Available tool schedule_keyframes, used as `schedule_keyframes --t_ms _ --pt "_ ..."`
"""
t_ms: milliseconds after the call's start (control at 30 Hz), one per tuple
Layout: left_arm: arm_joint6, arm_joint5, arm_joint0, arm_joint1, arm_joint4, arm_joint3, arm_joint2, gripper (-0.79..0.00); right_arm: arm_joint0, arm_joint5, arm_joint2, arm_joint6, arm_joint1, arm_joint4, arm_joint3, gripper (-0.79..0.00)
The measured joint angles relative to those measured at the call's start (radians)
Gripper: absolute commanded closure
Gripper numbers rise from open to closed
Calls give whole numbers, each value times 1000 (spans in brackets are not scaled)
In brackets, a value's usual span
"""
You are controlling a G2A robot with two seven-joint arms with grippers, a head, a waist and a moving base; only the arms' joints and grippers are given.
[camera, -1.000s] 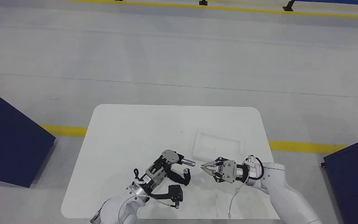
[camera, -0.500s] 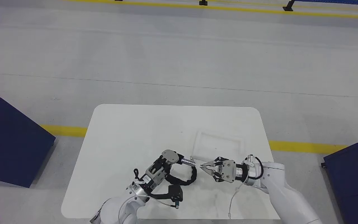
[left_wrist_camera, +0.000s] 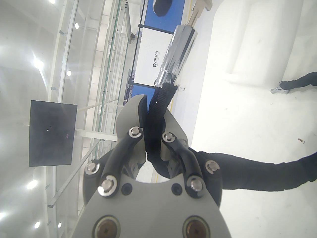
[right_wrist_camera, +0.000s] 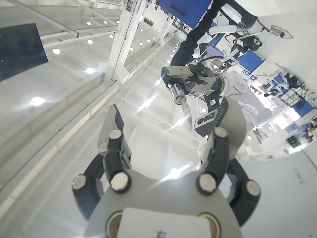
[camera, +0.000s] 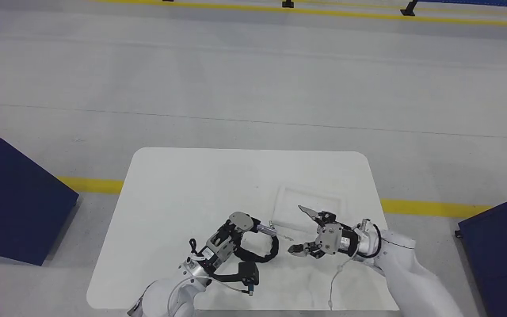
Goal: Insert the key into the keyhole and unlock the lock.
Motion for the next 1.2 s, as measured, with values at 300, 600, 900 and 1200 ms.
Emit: schedule_keyframes --t_ms 300,600,900,1200 --pt "0 0 0 0 0 0 0 0 -121 -357 108 133 22 -214 -48 -785" --pt "0 0 0 0 0 0 0 0 -167 -519 139 145 23 -279 -63 -785" --pt "-47 -27 1 7 -25 -89 -91 0 -166 -517 139 145 23 -278 -63 -785" --pt "-54 -154 -78 18 -56 -165 -231 0 -166 -517 139 145 23 -278 -63 -785"
